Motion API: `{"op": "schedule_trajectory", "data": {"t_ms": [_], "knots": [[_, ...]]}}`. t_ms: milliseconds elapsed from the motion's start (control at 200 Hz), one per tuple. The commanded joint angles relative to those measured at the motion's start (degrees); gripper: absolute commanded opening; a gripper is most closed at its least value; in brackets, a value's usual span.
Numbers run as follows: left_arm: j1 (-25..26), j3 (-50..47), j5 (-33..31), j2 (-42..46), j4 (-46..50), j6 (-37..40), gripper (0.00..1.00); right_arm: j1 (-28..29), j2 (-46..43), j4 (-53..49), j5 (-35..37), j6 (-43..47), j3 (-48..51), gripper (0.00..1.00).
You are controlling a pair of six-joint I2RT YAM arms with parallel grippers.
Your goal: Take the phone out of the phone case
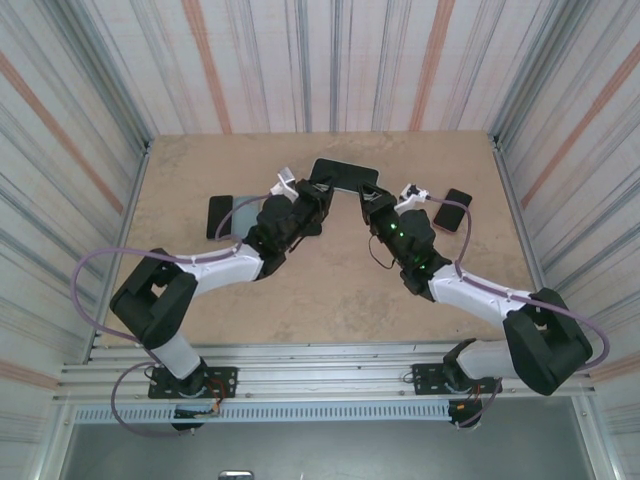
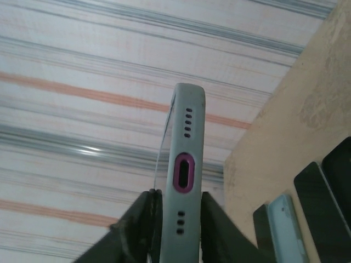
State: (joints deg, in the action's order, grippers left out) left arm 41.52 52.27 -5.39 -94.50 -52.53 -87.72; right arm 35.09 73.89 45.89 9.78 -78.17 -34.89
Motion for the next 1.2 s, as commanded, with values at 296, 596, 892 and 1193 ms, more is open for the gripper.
{"op": "schedule_trajectory", "data": {"t_ms": [296,596,892,1193], "knots": [[-4.7,3.4,6.9,2.9,2.1,4.5,0.0,-5.3,-6.8,-2.8,-8.5,4.5,5.8,0.42],[-5.6,4.7,9.2,2.4,1.9,4.3,0.0,-6.3,-2.6,2.9,-14.7,1.6,5.1,0.41],[-5.7,5.4,10.1,2.4,2.0,4.2,0.0,-6.7,-0.1,4.7,-16.9,1.0,3.6,0.3],[-6.2,5.7,10.6,2.0,2.4,4.2,0.0,-7.8,-0.1,9.9,-17.8,1.1,4.7,0.32]]}}
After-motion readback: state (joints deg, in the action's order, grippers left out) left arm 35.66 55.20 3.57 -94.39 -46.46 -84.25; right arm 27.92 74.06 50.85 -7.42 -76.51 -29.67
